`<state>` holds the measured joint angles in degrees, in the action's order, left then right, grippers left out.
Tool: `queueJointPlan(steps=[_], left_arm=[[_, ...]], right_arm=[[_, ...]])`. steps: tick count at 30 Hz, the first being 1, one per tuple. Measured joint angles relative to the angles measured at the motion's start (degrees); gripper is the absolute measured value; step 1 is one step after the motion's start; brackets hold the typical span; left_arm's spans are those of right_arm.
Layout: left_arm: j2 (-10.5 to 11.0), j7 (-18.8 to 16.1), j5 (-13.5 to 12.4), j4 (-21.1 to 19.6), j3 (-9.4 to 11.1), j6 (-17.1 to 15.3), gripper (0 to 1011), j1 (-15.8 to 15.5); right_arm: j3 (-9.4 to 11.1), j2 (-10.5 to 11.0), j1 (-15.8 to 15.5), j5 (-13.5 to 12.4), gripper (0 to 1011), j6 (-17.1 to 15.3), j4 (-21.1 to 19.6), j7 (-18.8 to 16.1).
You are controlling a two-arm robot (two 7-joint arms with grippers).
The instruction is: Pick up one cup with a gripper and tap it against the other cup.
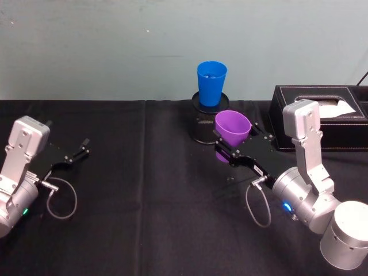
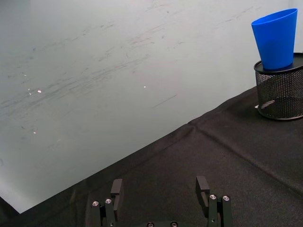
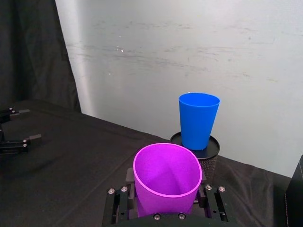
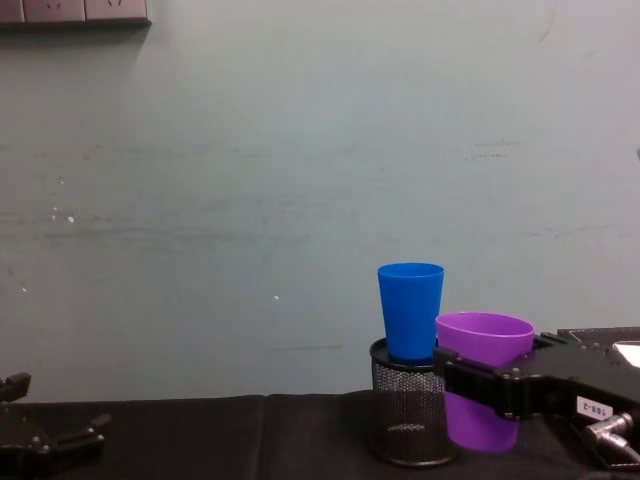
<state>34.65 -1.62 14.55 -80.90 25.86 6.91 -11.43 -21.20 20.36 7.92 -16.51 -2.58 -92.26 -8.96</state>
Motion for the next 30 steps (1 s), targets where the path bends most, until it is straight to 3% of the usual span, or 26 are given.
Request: queueJointPlan(steps=[30], left_arm=[[0.0, 0.0, 0.0, 0.0, 0.0, 0.0, 1000, 0.0]], right_arm=[[0.0, 0.0, 0.0, 0.0, 722, 0.0, 0.0, 0.0]])
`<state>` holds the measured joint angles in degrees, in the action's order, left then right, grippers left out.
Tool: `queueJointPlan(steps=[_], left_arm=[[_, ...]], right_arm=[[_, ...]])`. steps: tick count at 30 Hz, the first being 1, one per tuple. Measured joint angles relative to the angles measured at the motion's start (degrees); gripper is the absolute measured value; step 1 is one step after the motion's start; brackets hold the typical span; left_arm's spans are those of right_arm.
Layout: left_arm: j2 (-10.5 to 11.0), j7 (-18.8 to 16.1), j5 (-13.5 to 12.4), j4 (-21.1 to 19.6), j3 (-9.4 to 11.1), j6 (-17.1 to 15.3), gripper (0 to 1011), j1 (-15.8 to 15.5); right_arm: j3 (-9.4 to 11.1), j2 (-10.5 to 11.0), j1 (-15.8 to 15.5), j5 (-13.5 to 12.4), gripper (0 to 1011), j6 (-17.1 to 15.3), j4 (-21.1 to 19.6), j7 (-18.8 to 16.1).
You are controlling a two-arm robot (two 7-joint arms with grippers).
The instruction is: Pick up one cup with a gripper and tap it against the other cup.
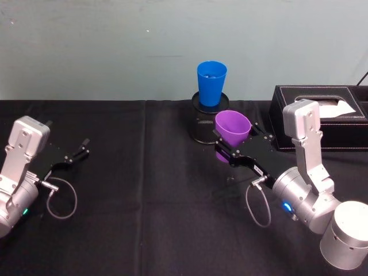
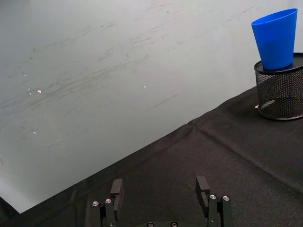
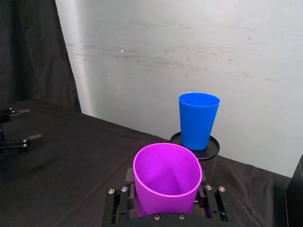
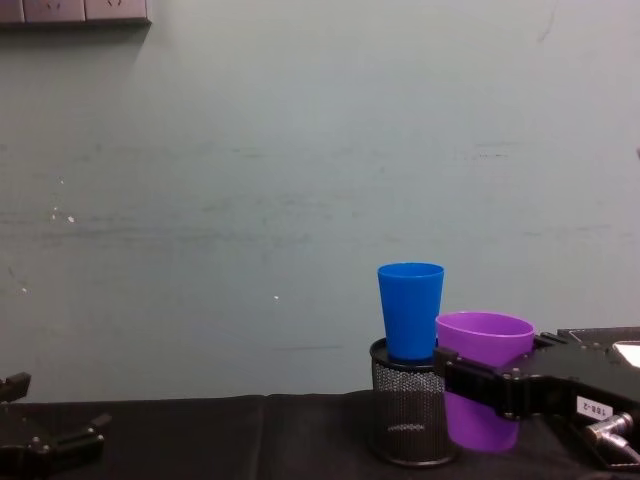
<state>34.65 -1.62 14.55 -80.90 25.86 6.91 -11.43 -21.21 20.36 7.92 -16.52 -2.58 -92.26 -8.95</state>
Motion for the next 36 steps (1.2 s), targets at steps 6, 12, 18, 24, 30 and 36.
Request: queueJointPlan(steps=[6, 12, 18, 24, 30, 36], left_arm=[[0.0, 0.0, 0.0, 0.0, 0.0, 0.0, 1000, 0.0], [0.0, 0.0, 0.0, 0.0, 0.0, 0.0, 1000, 0.0], [0.0, 0.0, 0.0, 0.0, 0.0, 0.0, 1000, 0.0], [0.0, 0.0, 0.0, 0.0, 0.0, 0.0, 1000, 0.0], [0.0, 0.0, 0.0, 0.0, 0.0, 0.0, 1000, 0.0], [0.0, 0.0, 0.0, 0.0, 0.0, 0.0, 1000, 0.0]], right_arm=[[0.0, 0.0, 0.0, 0.0, 722, 0.0, 0.0, 0.0], [0.0, 0.0, 0.0, 0.0, 722, 0.0, 0.0, 0.0], [0.0, 0.0, 0.0, 0.0, 722, 0.0, 0.0, 0.0], [0.0, 0.0, 0.0, 0.0, 722, 0.0, 0.0, 0.0], [0.0, 0.0, 0.0, 0.0, 722, 0.0, 0.0, 0.0], [0.0, 0.0, 0.0, 0.0, 722, 0.0, 0.0, 0.0]])
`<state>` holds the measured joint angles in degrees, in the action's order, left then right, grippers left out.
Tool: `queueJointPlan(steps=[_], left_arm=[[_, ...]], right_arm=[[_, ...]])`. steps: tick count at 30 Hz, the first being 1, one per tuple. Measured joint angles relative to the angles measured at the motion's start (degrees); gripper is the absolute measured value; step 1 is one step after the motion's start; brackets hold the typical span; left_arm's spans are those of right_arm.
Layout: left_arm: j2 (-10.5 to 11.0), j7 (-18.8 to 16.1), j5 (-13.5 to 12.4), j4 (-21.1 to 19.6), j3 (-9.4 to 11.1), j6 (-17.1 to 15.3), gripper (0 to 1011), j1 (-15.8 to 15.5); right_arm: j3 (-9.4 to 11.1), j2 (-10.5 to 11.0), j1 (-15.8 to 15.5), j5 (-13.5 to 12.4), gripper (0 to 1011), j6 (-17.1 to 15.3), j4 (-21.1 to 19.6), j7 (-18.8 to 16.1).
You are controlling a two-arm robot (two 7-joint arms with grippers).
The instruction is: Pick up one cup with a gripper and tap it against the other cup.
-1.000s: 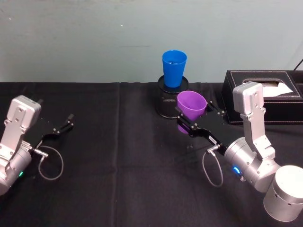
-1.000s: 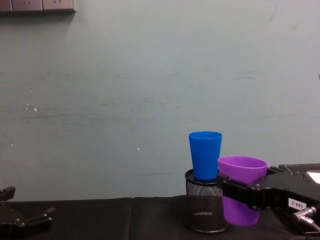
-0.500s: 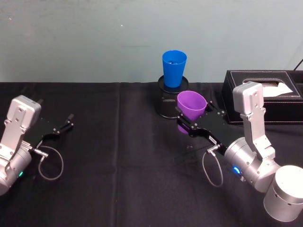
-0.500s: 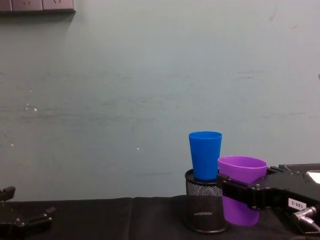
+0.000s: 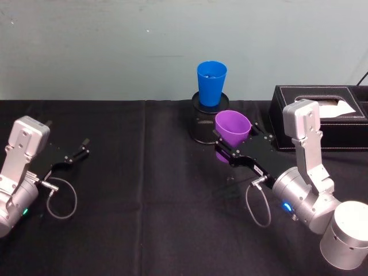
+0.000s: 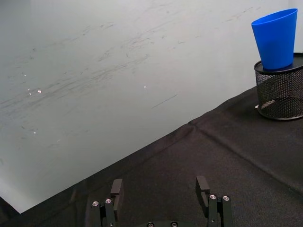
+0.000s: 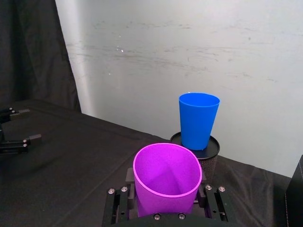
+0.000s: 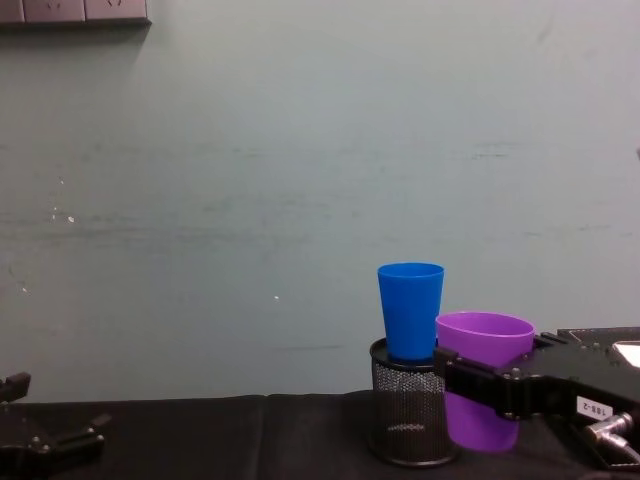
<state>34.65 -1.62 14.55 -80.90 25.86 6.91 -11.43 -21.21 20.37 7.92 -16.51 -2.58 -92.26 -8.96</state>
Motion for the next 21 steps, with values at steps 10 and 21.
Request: queueJointPlan(steps=[10, 21], left_arm=[[0.0, 0.0, 0.0, 0.0, 0.0, 0.0, 1000, 0.0], [0.0, 0.0, 0.0, 0.0, 0.0, 0.0, 1000, 0.0]], right_arm=[[0.0, 0.0, 0.0, 0.0, 722, 0.0, 0.0, 0.0], [0.0, 0.0, 0.0, 0.0, 722, 0.0, 0.0, 0.0]])
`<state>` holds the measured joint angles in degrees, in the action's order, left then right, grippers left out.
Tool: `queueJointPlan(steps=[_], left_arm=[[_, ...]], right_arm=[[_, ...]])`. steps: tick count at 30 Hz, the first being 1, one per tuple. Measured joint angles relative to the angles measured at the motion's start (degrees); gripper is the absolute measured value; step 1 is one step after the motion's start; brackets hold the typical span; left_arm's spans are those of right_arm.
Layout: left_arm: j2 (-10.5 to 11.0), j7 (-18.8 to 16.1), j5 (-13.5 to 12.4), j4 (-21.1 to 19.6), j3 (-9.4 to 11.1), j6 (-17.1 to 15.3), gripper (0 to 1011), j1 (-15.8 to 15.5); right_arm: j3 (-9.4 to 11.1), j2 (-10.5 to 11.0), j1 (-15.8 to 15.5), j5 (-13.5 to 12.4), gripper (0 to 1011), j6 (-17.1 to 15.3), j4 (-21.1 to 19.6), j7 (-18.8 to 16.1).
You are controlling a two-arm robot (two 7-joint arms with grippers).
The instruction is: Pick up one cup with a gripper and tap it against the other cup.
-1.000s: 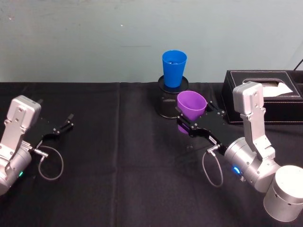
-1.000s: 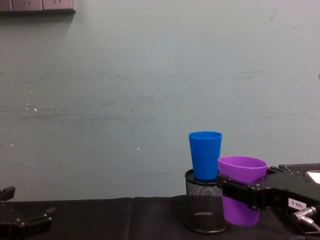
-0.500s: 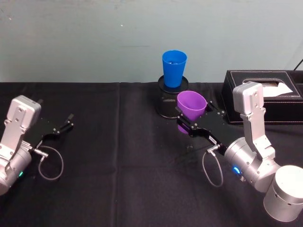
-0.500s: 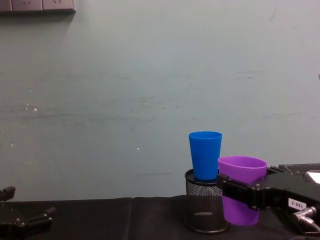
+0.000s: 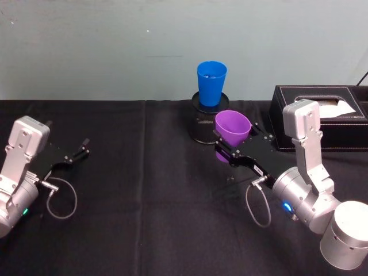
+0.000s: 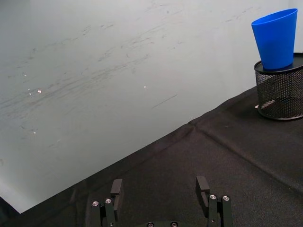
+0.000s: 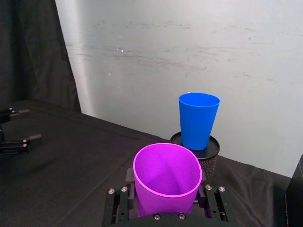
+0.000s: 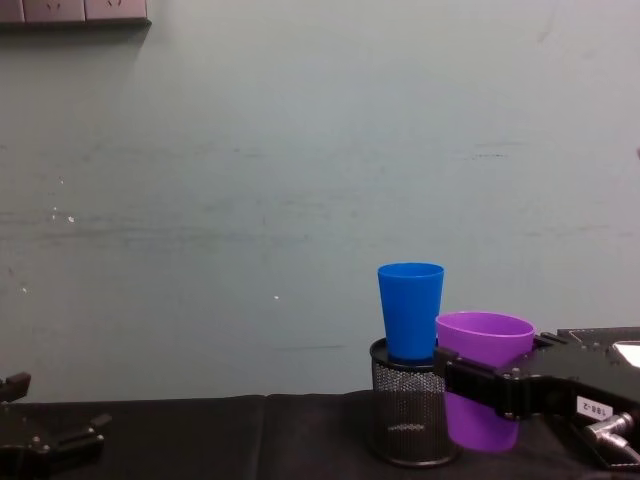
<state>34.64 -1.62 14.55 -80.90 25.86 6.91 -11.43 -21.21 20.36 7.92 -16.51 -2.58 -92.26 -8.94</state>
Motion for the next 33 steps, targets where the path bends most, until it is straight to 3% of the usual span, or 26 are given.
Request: queueJointPlan(steps=[33], left_arm=[[0.0, 0.0, 0.0, 0.0, 0.0, 0.0, 1000, 0.0]], right_arm=[[0.0, 0.0, 0.0, 0.0, 722, 0.0, 0.0, 0.0]])
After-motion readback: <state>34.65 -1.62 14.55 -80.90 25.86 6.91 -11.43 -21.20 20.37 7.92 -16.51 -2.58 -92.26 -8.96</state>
